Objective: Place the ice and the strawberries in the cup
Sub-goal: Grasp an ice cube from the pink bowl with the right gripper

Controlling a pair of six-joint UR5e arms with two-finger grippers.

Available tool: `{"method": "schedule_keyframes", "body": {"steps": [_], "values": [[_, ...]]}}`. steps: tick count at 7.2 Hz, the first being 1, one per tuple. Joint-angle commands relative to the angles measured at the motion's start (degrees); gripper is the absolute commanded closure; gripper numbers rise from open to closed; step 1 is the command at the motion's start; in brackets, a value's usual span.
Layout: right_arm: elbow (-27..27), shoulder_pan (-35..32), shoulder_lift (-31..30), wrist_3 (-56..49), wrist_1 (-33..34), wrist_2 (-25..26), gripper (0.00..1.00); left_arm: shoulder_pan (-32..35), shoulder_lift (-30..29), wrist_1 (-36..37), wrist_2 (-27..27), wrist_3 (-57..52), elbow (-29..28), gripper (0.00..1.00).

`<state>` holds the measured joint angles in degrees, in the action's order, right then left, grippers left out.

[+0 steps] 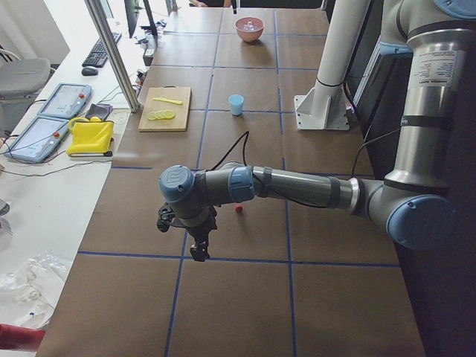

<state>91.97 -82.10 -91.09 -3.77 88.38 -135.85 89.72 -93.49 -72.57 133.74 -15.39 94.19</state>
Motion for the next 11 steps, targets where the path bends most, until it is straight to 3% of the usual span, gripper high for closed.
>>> {"method": "schedule_keyframes", "body": {"steps": [1, 3, 4, 5, 7, 11], "values": [[5.03, 3.77, -3.99, 19.58, -5.76, 1.19, 0.01, 0.02, -0.03, -0.11, 0.21, 0.00, 0.12, 0.00], [12.77, 5.80, -10.22, 30.26, -6.20, 2.42, 0.04, 0.02, -0.03, -0.20, 0.21, 0.01, 0.21, 0.00], [14.28, 7.03, -13.12, 36.58, -10.12, 2.43, 0.06, -0.07, -0.03, -0.29, 0.21, -0.08, 0.38, 0.00], [14.21, 8.26, -15.15, 44.73, -14.85, 2.60, 0.06, 0.02, -0.03, -0.29, 0.21, -0.08, 0.64, 0.00], [14.12, 12.30, -16.04, 57.77, -17.52, 5.75, 0.07, 0.02, -0.03, -0.38, -0.14, -0.17, 0.65, 0.00], [13.33, 16.61, -17.72, 65.99, -20.61, 8.74, 0.14, 0.02, 0.06, -0.38, -0.23, -0.17, 1.26, 0.00]]}}
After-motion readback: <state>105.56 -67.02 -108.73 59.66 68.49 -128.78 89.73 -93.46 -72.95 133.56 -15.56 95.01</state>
